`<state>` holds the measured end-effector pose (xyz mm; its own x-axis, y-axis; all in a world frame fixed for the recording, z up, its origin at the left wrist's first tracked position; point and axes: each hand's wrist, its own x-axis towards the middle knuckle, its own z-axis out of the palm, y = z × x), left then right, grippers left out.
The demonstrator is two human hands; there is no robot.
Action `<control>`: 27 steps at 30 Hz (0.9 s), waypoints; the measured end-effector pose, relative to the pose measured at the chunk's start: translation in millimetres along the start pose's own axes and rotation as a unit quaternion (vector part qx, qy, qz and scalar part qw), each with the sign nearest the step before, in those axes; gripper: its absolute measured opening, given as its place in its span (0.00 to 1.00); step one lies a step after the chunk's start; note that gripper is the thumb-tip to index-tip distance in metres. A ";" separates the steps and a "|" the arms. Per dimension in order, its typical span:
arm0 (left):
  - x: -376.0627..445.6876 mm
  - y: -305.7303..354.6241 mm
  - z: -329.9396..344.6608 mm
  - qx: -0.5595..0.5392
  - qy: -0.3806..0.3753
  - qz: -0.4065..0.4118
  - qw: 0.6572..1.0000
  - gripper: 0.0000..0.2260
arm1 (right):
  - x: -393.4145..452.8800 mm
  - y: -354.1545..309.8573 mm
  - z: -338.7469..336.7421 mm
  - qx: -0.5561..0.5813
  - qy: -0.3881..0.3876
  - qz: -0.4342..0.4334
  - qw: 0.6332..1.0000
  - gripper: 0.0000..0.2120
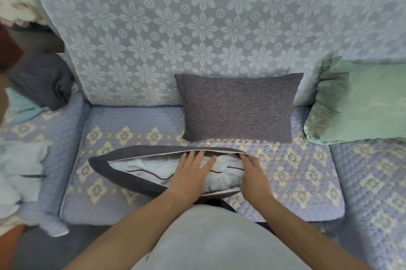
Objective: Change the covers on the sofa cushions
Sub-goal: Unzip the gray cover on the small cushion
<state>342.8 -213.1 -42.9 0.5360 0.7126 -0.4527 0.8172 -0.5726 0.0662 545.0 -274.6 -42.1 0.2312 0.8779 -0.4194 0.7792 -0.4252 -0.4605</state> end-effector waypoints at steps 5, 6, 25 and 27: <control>11.8 14.2 0.5 -0.017 0.034 0.057 0.998 0.39 | 13.4 -15.7 -4.4 0.172 0.054 -0.021 0.983 0.35; 15.7 17.9 -1.2 -0.026 0.060 0.074 0.995 0.37 | 14.8 -18.7 -4.8 0.192 0.052 -0.028 0.980 0.35; -9.3 13.0 -44.5 -0.058 0.081 0.041 0.994 0.06 | 26.9 -38.7 -20.7 0.170 -0.092 0.033 0.981 0.22; -19.5 3.6 -48.8 -0.080 0.113 0.051 0.989 0.05 | 21.3 -47.5 -22.3 0.117 -0.117 -0.005 0.986 0.22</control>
<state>345.6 -209.3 9.6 0.6365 0.7369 -0.2277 0.7697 -0.5878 0.2492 525.9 -230.8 -11.7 0.0617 0.8185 -0.5712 0.6191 -0.4803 -0.6213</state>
